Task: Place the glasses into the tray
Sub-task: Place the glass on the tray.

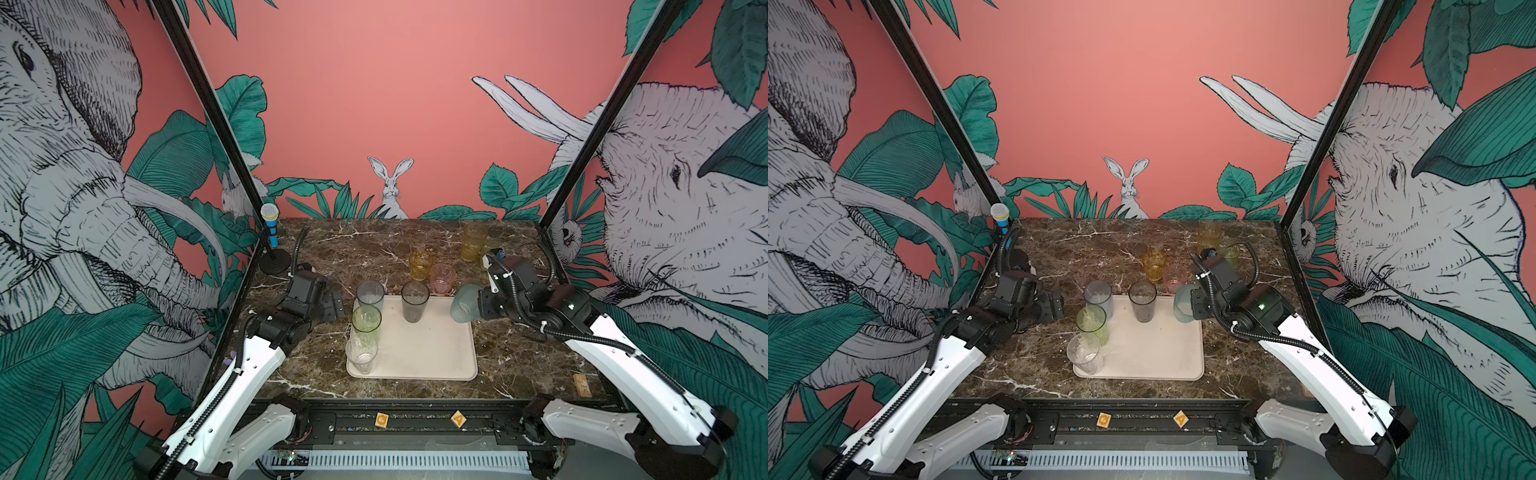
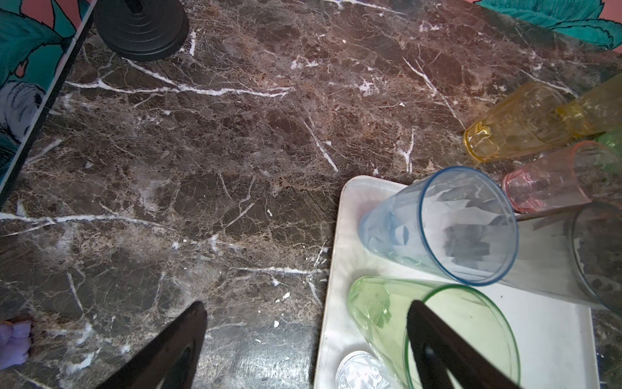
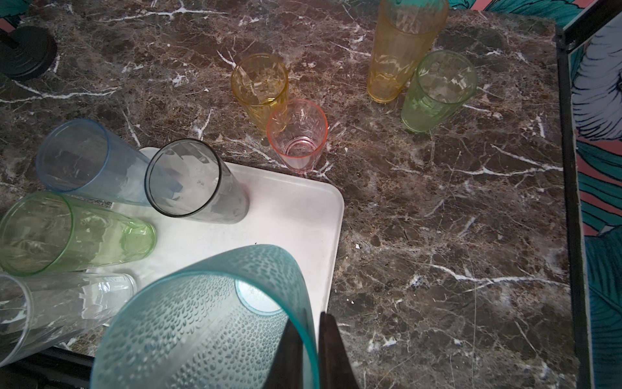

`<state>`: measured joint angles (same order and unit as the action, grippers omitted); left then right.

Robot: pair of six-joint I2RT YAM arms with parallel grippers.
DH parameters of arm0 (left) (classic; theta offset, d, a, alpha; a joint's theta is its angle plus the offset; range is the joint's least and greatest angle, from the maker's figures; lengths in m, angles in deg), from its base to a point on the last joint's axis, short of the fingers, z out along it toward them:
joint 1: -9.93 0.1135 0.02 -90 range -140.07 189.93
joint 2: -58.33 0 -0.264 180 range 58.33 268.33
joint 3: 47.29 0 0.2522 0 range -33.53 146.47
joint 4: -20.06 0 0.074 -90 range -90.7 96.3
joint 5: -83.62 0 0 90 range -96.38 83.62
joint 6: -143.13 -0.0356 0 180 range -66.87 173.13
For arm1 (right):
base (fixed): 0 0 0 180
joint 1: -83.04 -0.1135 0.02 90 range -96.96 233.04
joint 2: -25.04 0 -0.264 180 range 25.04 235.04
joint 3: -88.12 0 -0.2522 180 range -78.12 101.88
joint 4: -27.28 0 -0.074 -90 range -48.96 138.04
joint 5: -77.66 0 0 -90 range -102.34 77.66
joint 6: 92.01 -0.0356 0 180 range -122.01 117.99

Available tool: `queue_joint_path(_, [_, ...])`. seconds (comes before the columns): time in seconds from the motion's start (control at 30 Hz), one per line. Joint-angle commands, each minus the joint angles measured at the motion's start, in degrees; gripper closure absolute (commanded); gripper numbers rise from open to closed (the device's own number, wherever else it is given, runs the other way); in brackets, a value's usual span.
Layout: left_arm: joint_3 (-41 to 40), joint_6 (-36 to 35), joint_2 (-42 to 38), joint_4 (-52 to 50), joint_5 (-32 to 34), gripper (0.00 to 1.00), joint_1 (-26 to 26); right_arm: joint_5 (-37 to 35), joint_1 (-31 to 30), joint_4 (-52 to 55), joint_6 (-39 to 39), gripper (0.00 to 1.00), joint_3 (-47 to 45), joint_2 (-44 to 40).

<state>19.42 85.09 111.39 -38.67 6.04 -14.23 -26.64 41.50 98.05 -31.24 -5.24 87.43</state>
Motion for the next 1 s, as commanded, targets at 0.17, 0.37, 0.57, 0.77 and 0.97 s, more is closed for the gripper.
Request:
queue_joint_path(0.17, [-1.28,0.91,-1.67,-1.33,0.53,0.06,0.34,-0.83,-4.27,-7.06,-4.8,1.0,-7.23,-3.12])
queue_joint_path(0.37, [-1.86,0.9,-1.61,-1.19,0.75,0.06,0.31,-1.9,-7.94,-9.46,-6.85,1.0,-10.55,-3.64])
queue_joint_path(0.57, [-2.31,0.69,-1.77,-1.1,0.8,0.06,0.35,-3.84,-11.61,-11.99,-8.51,1.0,-12.95,-3.53])
queue_joint_path(0.77, [-2.19,0.55,-1.82,-1.27,0.86,0.06,0.39,-5.2,-15.15,-15.05,-9.7,1.0,-14.95,-2.08])
queue_joint_path(0.97, [-2.22,0.73,-2.03,-1.41,0.85,0.06,0.32,-5.9,-17.55,-16.93,-10.14,1.0,-15.36,0.79])
